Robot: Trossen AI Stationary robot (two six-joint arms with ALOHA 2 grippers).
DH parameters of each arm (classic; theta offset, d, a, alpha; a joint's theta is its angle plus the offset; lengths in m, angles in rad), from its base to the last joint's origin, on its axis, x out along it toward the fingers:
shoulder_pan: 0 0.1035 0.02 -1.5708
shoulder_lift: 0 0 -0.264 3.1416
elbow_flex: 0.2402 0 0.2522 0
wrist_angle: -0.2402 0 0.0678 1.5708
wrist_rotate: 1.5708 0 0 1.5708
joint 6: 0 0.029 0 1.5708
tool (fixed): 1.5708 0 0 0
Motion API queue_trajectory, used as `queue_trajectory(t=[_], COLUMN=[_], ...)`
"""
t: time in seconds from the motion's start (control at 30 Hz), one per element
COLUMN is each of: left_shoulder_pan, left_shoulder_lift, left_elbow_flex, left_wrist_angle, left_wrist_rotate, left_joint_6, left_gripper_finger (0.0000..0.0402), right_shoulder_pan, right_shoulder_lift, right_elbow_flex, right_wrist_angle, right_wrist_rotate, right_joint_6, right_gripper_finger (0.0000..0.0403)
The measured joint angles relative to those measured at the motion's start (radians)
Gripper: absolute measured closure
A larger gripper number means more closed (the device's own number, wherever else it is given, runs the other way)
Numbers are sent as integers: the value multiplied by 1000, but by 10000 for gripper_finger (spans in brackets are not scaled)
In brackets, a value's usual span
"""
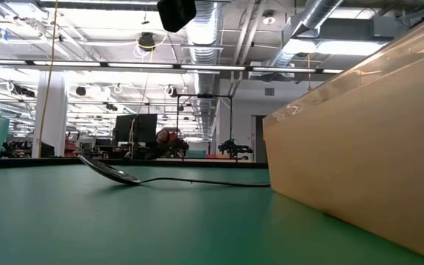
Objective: Sort silverware by color (type)
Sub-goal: Put the blue spoon into the pink bin
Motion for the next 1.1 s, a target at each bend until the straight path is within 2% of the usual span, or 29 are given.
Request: queue_trajectory(t=[0.23, 0.57, 0.67, 0.83, 0.87, 1.0, 1.1], left_shoulder_pan=[1, 1, 1, 1, 1, -1, -7], left_shoulder_lift=[0, 0, 0, 0, 0, 1, 1], left_elbow_flex=[0, 0, 0, 0, 0, 0, 0], left_wrist_angle=[8, 23, 23, 28, 28, 28, 27], left_wrist_rotate=[14, 23, 23, 31, 33, 21, -14], left_joint_6=[-1, -7, -7, -8, -8, 44, 104], left_gripper_finger=[401, 401, 401, 401, 401, 396, 376], right_shoulder_pan=[0, -25, -24, -24, -22, -10, 8], right_shoulder_lift=[6, 34, 32, 33, 33, 33, 32], right_elbow_flex=[0, -1, -1, -1, -1, -1, -1], right_wrist_angle=[-8, 10, 11, -5, -10, -19, -41], right_wrist_rotate=[-27, -37, -38, -46, -45, -30, 3], right_joint_6=[-7, 0, 0, -6, -8, 39, 72], right_gripper_finger=[197, 220, 260, 374, 385, 389, 395])
